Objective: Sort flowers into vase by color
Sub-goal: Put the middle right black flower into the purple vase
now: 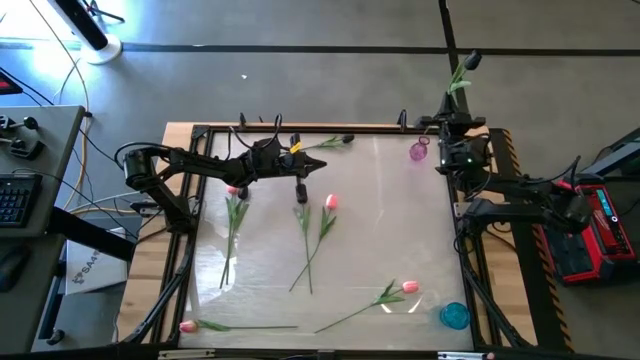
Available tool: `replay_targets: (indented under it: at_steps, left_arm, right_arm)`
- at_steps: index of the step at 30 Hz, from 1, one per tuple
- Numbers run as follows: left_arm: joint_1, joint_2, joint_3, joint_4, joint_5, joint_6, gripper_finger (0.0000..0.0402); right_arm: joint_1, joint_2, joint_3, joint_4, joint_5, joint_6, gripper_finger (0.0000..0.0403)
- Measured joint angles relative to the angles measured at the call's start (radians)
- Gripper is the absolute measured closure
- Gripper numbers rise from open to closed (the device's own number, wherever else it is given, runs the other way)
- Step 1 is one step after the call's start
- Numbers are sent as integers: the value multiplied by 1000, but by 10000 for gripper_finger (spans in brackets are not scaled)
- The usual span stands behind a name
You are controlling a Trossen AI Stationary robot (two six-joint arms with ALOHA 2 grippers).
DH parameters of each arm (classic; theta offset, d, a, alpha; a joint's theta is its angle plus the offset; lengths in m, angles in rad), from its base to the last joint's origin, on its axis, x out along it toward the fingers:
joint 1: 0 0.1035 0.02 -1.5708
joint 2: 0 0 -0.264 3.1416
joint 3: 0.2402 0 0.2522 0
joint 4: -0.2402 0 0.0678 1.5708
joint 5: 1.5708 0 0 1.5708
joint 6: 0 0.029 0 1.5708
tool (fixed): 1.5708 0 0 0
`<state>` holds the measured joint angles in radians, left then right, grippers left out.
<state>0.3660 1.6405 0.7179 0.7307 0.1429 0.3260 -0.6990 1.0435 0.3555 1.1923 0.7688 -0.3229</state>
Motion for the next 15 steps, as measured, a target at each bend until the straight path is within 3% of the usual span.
replay_targets:
  at_steps: [6,15]
  left_arm:
    - [0,0,0,4,0,0,402]
    - [0,0,0,21,0,0,401]
  right_arm:
    - [26,0,29,-165,17,46,395]
    - [26,0,22,-186,73,79,395]
